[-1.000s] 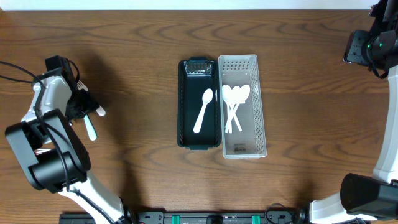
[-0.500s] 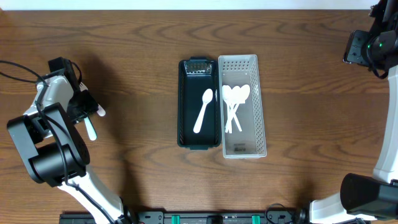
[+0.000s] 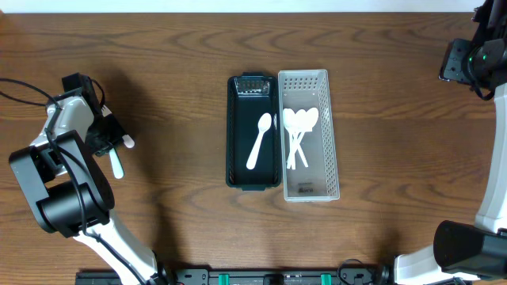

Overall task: Pack container
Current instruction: 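Move the left gripper back and grasp a white fork, then carry the fork with the left gripper into the black tray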

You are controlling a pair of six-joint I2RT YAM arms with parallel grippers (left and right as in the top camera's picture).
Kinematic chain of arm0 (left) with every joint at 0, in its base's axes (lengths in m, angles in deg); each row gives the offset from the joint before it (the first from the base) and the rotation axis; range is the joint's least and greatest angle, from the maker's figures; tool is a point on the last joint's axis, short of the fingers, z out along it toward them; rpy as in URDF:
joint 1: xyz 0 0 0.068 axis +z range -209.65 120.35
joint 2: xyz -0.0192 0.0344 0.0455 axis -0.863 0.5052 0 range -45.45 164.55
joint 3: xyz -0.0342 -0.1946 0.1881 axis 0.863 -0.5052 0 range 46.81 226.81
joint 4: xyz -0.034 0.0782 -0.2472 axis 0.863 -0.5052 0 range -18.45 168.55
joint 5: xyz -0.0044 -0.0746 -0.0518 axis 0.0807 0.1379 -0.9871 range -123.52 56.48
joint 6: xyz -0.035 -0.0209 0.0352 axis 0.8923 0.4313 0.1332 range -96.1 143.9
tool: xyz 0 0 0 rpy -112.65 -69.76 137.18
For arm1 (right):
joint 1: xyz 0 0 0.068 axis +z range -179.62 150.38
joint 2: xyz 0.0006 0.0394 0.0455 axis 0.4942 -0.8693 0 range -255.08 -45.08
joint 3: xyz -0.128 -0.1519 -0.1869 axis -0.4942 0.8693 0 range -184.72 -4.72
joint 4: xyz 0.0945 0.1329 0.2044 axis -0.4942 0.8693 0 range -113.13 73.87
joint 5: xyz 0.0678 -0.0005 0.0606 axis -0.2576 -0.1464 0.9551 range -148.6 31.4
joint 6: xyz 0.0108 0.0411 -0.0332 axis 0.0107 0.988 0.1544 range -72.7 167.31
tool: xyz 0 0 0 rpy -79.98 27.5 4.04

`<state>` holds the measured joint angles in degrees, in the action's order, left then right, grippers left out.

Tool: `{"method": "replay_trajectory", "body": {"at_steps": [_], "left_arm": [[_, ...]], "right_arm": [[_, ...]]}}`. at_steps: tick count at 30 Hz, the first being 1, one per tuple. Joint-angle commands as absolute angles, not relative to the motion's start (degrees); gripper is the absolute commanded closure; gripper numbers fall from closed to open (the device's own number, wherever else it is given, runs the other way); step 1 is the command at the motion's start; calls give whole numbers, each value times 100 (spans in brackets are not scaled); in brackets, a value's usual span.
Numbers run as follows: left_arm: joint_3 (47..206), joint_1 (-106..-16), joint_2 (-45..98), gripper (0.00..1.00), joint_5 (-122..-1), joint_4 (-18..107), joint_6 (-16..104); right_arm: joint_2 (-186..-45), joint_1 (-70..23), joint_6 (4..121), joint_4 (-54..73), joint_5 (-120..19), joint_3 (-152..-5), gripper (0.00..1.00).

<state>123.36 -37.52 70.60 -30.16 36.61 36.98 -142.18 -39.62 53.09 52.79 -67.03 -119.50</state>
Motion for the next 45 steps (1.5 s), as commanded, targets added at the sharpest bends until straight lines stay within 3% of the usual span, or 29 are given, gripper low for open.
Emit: {"method": "replay_trajectory", "body": {"at_steps": [1,6,13,24,33,45], "left_arm": [[12299,-3728,7309,80,-3055,3600,3659],[12336,-3750,7132,91,-3051,3452,3639],[12758,-4262,5786,94,-3053,2752,3639],[13702,-7016,3939,94,-3145,2330,4089],[13726,-8771,4743,94,-3158,3133,4172],[13726,-8996,6907,94,-3162,3218,4157]], "right_arm": [[-14185,-4021,5234,5288,-6783,-11933,43],[-14185,-4021,5234,5275,-6783,-11933,43],[-14185,-4021,5239,5236,-6779,-11933,43],[-14185,-4021,5239,5183,-6709,-11933,43],[-14185,-4021,5239,5194,-6709,-11933,42],[-14185,-4021,5239,5236,-6696,-11933,42]]}}
